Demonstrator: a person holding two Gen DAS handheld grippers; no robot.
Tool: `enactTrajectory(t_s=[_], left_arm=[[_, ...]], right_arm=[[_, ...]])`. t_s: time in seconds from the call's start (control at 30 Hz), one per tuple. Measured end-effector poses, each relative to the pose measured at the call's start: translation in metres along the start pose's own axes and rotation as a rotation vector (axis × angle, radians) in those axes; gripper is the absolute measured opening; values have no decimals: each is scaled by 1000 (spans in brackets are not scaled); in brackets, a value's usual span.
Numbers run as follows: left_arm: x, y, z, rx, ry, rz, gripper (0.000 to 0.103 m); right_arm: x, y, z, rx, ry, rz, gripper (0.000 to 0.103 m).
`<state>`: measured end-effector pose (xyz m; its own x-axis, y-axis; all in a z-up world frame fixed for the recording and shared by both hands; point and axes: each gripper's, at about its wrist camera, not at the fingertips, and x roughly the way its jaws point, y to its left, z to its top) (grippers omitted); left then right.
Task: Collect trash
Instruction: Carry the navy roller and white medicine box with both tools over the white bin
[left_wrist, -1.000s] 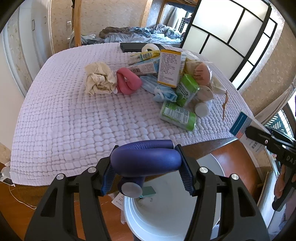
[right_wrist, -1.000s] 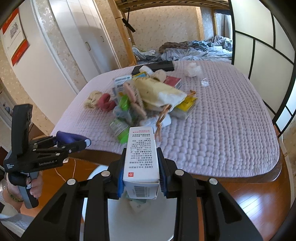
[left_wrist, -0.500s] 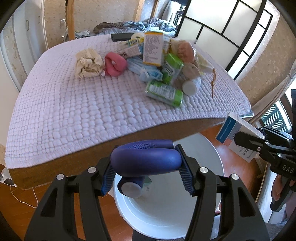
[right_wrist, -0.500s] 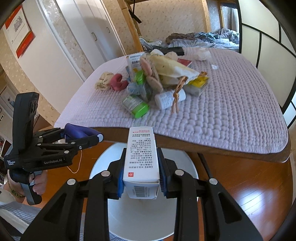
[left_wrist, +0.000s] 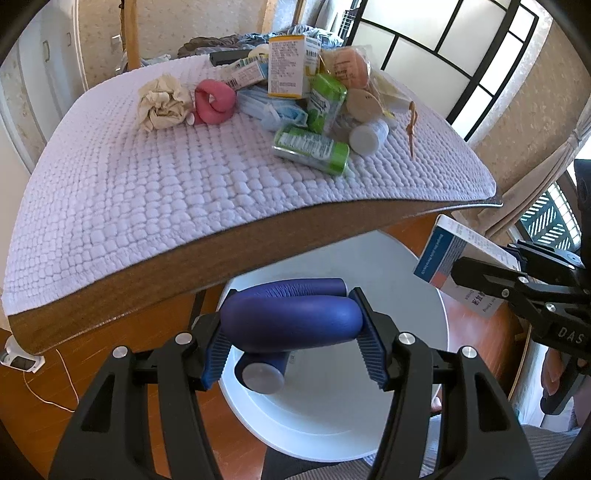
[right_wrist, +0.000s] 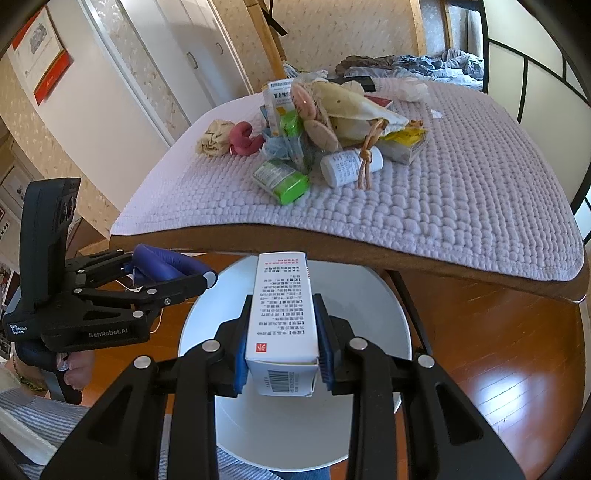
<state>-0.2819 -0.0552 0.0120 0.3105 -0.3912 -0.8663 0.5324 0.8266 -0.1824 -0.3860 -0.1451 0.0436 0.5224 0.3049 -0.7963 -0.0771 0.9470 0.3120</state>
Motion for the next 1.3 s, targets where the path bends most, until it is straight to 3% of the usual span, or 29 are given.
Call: enactTrajectory(t_s=[1.3], left_arm=[[50, -6, -40, 44, 136, 48, 61]], right_arm=[[70, 4, -21, -38, 175, -86, 30]])
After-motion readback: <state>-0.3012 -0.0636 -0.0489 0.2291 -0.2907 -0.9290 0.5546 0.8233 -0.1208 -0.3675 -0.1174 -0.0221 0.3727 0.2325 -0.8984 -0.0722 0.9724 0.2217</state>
